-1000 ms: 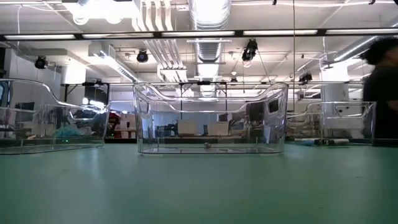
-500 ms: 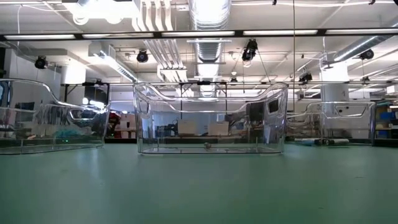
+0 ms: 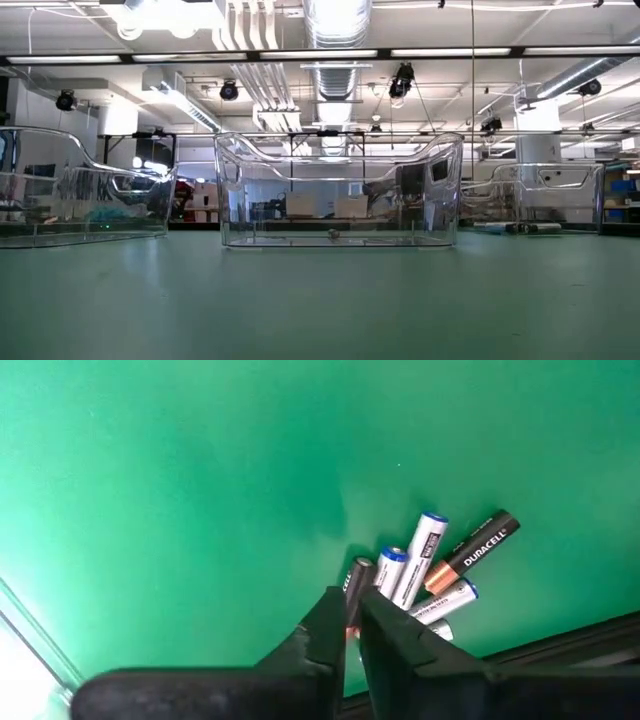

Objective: Sort batteries
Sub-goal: Put the black battery into the bottom right transparent bin

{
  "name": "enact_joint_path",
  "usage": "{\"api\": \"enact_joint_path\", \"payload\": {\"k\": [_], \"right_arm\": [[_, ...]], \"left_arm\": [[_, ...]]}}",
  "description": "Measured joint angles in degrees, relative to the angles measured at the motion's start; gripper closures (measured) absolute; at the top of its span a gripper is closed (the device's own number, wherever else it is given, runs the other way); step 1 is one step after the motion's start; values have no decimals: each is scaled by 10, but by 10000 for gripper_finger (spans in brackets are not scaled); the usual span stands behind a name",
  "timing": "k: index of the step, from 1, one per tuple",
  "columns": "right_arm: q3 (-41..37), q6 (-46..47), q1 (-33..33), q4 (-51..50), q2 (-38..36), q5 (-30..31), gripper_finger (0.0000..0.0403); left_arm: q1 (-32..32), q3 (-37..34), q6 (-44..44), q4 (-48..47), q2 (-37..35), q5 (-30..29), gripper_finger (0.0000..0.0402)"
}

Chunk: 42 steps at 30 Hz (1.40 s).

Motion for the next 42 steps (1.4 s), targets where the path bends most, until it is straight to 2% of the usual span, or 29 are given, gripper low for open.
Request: {"api": "enact_joint_path", "payload": {"k": [9,13,22,34,42], "right_arm": [[0,0,0,0,0,0,162],[0,2,0,0,1,0,162],[-1,9,-1,0,1,0,174],[-1,11,-1,1,1,0,167],[-1,10,-1,1,1,0,177]], "left_arm": [[-20,-23,-4,11,0,0,321],[-20,-31,-37,8,0,0,304],[-21,-35,-40,36,0,-1,303],[-21,-73,-43,52,-1,0,323],[-21,-79,-43,56,-2,-15,327]]}}
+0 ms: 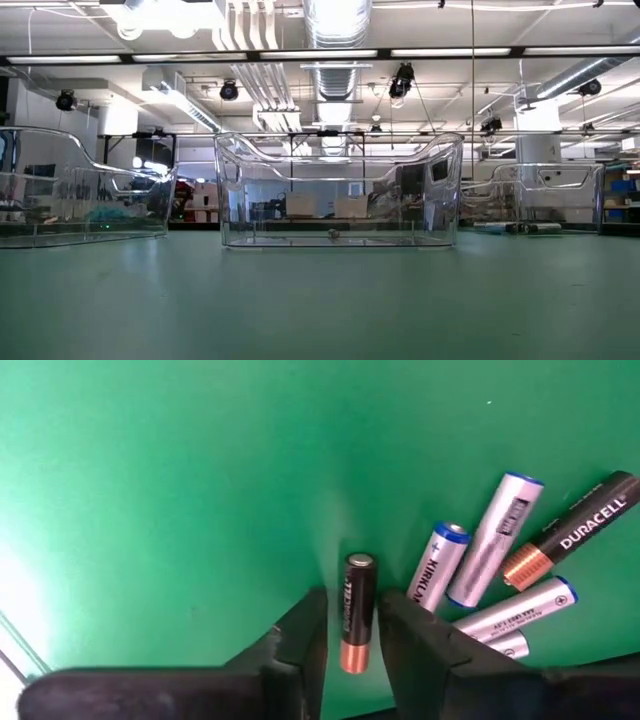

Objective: Sort batteries
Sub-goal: Put the black battery into the bottom right transparent bin

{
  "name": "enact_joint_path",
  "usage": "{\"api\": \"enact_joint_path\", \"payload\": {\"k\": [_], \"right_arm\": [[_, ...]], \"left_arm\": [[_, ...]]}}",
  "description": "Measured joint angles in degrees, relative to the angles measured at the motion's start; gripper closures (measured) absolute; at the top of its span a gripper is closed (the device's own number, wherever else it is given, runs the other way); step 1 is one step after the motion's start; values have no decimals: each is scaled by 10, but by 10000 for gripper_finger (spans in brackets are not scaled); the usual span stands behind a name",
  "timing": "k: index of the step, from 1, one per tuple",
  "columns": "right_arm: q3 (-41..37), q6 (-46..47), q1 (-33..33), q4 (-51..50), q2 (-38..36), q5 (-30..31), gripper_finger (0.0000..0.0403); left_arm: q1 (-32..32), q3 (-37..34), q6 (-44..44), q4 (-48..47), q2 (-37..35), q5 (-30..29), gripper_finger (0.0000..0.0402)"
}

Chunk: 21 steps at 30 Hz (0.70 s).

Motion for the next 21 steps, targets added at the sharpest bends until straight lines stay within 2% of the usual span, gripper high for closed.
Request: {"api": "enact_joint_path", "payload": {"k": [6,12,21], "right_arm": [[0,-9,0,0,0,-2,170],[0,-24,4,-1,0,-12,161],[0,-55,6,-3,-4,-11,160]], "left_arm": [[0,-14,-6,4,-1,-4,388],[0,5,-15,-12,2,-14,385],[13,125,-19,-33,4,-136,392]]}}
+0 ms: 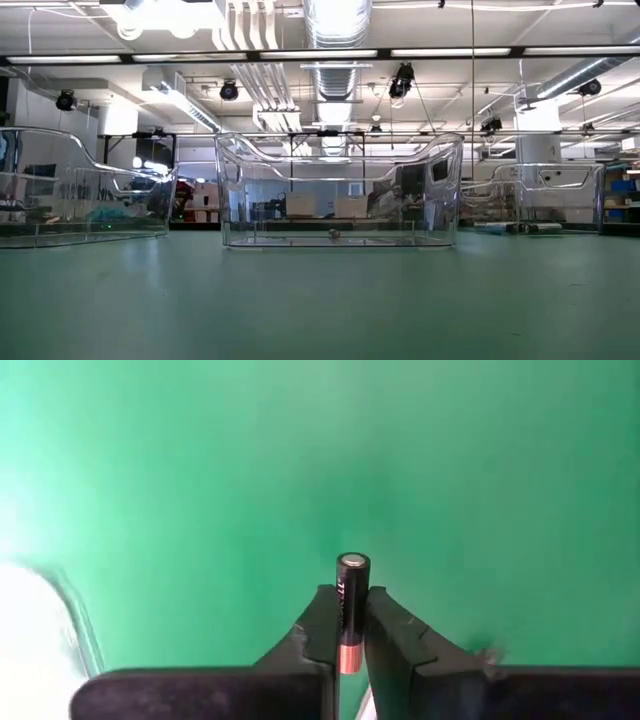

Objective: Sort batteries
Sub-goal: Put the black battery into the bottom right transparent bin

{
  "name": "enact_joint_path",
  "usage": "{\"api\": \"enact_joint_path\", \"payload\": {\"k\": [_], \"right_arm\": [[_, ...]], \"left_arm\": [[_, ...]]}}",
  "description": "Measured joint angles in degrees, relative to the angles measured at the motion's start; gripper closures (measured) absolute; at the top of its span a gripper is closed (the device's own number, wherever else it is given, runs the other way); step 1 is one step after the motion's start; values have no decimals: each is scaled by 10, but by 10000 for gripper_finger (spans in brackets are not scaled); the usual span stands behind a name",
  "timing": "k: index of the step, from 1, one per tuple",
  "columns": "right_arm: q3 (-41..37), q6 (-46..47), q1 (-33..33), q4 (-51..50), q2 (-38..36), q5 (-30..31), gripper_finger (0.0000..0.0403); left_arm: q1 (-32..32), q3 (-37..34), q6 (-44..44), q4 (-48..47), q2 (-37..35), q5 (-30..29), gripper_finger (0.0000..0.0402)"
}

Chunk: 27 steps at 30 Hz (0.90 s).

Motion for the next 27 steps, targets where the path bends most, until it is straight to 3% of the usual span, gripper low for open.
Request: {"api": "enact_joint_path", "payload": {"k": [8,18,23,27], "right_arm": [[0,-10,0,-28,-13,0,166],[0,17,22,-67,-70,35,154],[0,70,47,-104,-84,42,159],[0,113,65,-142,-87,49,167]], "left_arm": [[75,94,58,18,-2,-105,392],[267,190,180,45,-2,-106,392],[386,239,125,47,25,-97,392],[461,282,80,43,100,-50,392]]}}
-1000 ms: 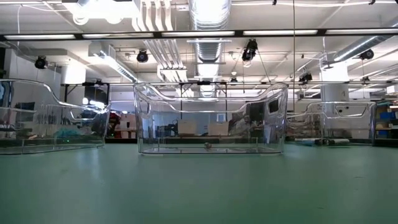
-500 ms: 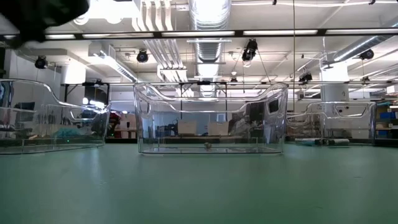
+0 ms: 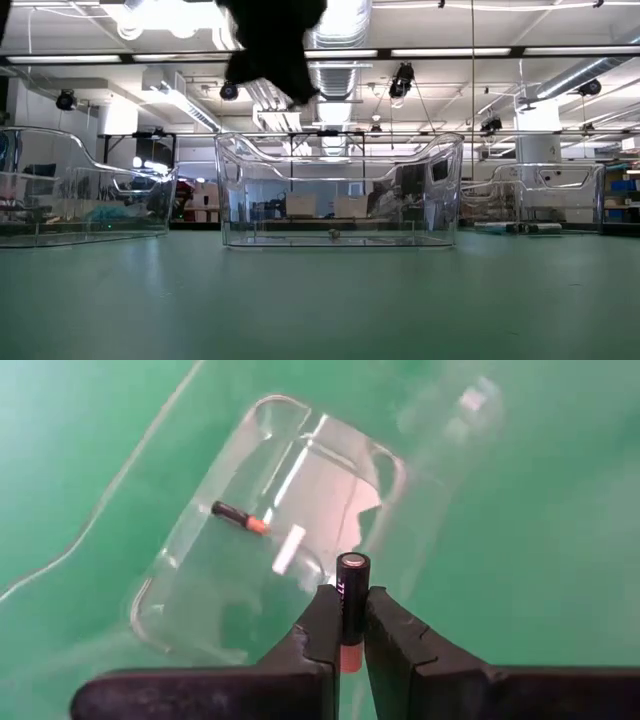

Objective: Sort batteries
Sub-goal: Put the black battery into the bottom right transparent bin

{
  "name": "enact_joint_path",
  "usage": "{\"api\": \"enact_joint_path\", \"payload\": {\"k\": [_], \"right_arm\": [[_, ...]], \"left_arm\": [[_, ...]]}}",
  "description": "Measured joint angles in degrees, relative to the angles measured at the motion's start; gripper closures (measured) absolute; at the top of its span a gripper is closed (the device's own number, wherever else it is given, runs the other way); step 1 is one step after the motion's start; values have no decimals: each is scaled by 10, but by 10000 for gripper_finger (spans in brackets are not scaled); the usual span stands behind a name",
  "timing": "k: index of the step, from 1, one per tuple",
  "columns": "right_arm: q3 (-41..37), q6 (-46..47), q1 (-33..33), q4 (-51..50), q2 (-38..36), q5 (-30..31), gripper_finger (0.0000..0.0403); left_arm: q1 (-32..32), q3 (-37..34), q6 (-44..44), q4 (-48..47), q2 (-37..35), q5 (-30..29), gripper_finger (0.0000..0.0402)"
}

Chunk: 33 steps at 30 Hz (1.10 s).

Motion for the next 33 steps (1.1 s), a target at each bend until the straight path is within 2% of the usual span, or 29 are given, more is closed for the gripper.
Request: {"api": "enact_joint_path", "payload": {"k": [3,8,15,22,26,28,33], "right_arm": [[0,28,3,-30,-1,0,170],[0,70,6,-79,-8,-5,164],[0,79,7,-92,-21,-9,154],[0,75,21,-91,-28,-45,161],[0,26,24,-92,-37,-63,165],[0,-10,23,-94,-48,-85,164],[0,-59,38,-112,-93,-117,155]], "left_arm": [[31,60,-43,-28,69,10,392],[70,160,-115,-140,169,-3,392],[97,247,-201,-150,253,11,390],[102,350,-271,-246,319,10,389],[107,372,-309,-268,342,31,389],[113,370,-330,-273,347,54,389],[120,353,-400,-272,346,59,389]]}}
